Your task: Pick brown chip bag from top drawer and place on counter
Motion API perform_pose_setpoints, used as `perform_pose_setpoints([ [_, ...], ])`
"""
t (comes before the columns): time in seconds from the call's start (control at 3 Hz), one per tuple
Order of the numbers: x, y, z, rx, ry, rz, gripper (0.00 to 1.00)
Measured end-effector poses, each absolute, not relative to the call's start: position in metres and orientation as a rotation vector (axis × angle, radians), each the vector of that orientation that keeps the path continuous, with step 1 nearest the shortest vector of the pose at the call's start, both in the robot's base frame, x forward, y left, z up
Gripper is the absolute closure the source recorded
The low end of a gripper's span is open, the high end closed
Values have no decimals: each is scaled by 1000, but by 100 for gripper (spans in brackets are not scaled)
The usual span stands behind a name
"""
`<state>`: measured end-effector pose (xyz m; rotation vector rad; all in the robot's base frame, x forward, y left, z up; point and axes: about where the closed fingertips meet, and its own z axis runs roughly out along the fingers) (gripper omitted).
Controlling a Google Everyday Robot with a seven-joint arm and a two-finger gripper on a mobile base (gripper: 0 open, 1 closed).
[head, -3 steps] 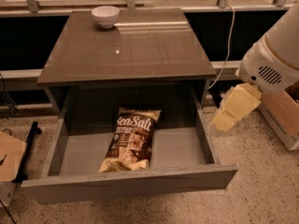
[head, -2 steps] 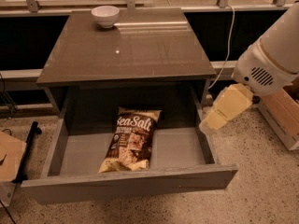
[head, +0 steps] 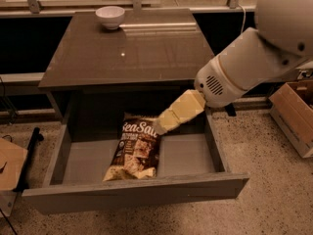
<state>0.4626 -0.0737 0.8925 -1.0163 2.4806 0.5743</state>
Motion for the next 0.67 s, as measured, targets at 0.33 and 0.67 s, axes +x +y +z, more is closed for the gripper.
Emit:
perform_pose_setpoints([
  [0.33, 466, -69, 893, -974, 2479, 584, 0],
  [0.67, 468, -56, 877, -885, 2500, 585, 0],
])
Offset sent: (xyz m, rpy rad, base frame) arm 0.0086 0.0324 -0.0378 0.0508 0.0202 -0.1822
